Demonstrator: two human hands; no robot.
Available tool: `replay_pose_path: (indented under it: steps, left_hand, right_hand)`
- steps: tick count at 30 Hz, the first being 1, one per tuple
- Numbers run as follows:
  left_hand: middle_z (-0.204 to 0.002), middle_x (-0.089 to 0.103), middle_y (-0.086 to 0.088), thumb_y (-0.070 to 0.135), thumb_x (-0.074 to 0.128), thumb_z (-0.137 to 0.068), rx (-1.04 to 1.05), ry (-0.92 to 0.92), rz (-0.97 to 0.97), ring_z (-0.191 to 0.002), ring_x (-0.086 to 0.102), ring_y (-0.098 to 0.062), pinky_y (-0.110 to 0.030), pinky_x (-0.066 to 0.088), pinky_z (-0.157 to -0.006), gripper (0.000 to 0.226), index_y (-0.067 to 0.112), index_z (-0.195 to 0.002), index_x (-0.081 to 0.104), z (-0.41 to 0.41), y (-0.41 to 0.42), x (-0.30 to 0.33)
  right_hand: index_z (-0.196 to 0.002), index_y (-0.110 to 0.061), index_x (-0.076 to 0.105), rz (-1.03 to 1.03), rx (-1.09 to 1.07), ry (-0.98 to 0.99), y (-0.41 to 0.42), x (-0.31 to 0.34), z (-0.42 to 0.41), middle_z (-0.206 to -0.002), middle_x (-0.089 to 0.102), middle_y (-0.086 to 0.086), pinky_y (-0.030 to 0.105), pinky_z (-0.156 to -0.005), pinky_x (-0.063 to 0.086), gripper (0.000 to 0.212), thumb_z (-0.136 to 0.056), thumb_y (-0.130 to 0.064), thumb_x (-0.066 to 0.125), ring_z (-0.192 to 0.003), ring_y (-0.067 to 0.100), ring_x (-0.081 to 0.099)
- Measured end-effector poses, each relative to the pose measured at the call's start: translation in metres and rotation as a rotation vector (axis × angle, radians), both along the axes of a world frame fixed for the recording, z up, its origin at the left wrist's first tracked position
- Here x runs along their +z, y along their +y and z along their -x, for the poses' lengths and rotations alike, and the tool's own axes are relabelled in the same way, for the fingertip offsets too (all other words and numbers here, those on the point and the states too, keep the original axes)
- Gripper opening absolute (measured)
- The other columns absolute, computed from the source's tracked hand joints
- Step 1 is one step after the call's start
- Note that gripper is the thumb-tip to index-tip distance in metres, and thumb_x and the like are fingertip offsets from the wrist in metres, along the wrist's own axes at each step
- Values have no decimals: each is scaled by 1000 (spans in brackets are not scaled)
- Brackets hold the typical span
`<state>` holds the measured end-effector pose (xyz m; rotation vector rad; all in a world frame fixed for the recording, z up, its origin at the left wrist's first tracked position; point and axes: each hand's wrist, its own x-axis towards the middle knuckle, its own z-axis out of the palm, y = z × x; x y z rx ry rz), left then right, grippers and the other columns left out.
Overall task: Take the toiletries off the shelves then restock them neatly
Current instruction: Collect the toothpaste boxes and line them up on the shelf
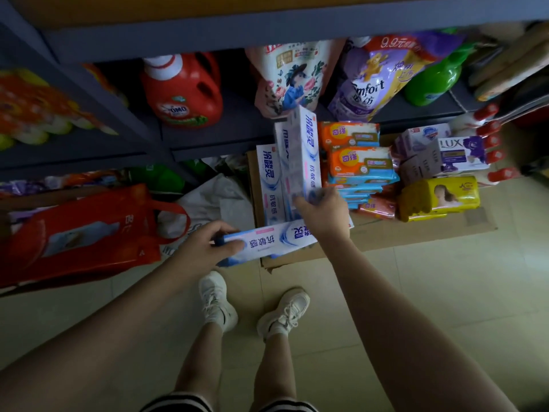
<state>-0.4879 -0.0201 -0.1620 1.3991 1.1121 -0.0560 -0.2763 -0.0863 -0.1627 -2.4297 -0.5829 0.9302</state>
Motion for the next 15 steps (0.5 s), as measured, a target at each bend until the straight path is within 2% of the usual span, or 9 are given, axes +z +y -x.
replay_pose_path:
  steps: [1,3,5,7,9,11,13,15]
  left_hand:
    - [-94,64,-3,34,75,-72,52,-2,-21,-84,61,-14,-29,51,-70,26,24,-91,61,6,4,6]
    - [-94,61,4,12,75,-76,160,-11,-80,-81,59,-10,-14,49,-61,28,26,-94,58,15,11,26]
    - [-94,59,7,8,75,-74,218,-23,-147,-78,58,-5,-12,48,-55,39,28,-102,56,22,21,53]
    - [-93,63,3,10,79,-70,264,-43,-213,-76,60,-7,-18,50,-58,42,35,-95,56,29,33,80]
    - [-91,67,2,12,82,-66,329,-94,-275,-74,62,-7,-19,51,-63,41,35,-88,57,33,45,112]
    - [-90,67,3,15,85,-61,350,-152,-360,-77,62,-9,-22,51,-70,40,34,-85,59,33,58,142]
    - [-84,66,7,14,83,-65,331,-208,-437,-74,61,-8,-25,49,-70,35,33,-82,60,31,69,172]
    - [-82,66,9,13,82,-67,317,-270,-496,-71,60,-7,-26,49,-68,33,33,-81,59,27,80,200]
  right_hand:
    - [-109,-4,49,-39,-103,106,-1,8,-1,-97,53,3,30,-69,40,44,-81,-33,67,-88,20,52]
    - [-107,-4,48,-133,-278,285,-5,26,-2,-96,56,4,38,-75,53,42,-79,-28,68,-92,25,61]
    - [-102,-9,47,-169,-274,323,-11,52,1,-99,58,8,44,-77,56,35,-79,-29,65,-93,29,63]
    - [-95,-13,49,-206,-170,249,-19,81,7,-97,61,10,45,-76,55,38,-70,-39,61,-88,28,63]
    - [-91,-11,49,-289,-90,168,-22,114,13,-84,61,5,33,-68,49,42,-63,-40,55,-76,21,59]
    - [-91,-9,49,-368,-16,88,-18,147,19,-78,57,2,26,-62,41,39,-64,-37,53,-69,15,51]
    - [-94,-11,51,-452,19,12,-6,175,24,-81,59,3,30,-63,42,40,-66,-40,54,-70,15,53]
    - [-95,-17,49,-521,28,-92,17,201,27,-79,58,-4,21,-60,42,30,-75,-35,61,-65,1,53]
